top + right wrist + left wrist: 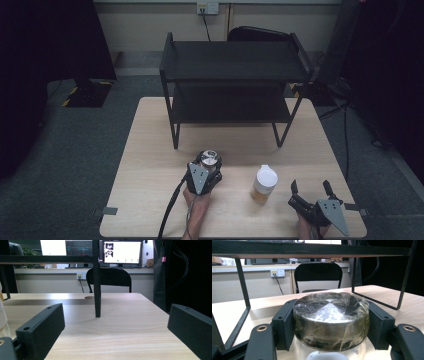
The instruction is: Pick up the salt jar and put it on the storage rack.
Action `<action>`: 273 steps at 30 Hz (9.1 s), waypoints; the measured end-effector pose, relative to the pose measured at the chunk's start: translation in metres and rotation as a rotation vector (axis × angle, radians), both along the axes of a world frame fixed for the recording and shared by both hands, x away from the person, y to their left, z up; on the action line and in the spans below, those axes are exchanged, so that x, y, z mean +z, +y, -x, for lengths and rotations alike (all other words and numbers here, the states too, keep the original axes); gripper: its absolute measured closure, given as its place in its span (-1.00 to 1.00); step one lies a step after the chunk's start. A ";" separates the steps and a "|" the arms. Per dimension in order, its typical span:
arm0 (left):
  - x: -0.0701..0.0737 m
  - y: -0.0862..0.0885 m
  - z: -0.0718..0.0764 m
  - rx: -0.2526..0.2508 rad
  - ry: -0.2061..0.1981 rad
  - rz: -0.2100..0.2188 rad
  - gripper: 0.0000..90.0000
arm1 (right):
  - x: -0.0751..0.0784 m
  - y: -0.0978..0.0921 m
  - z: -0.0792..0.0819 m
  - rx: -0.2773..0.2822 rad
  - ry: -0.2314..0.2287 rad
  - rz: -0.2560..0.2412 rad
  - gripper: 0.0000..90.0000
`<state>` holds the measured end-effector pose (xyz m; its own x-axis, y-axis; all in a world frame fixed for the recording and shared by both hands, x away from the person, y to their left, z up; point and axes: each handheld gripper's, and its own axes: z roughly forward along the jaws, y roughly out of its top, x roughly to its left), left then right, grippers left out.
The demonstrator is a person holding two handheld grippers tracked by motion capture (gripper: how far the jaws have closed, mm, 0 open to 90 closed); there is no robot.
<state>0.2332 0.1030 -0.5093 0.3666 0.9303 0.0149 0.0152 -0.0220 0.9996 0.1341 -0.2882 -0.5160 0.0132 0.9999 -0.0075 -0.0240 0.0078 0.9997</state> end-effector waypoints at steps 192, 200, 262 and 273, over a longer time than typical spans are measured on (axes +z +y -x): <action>0.304 0.036 -0.137 -0.080 -0.099 0.133 -1.00 | 0.001 -0.006 0.000 0.037 0.003 -0.001 -1.00; 0.307 0.049 -0.120 -0.066 -0.102 0.106 -1.00 | 0.001 -0.006 0.000 0.034 0.004 0.001 -1.00; 0.084 0.061 0.026 0.008 -0.080 0.025 -0.97 | 0.000 -0.003 0.000 0.024 0.003 0.001 -1.00; 0.028 0.068 0.047 0.064 -0.050 0.053 -0.97 | 0.000 -0.002 0.000 0.015 0.002 0.002 -1.00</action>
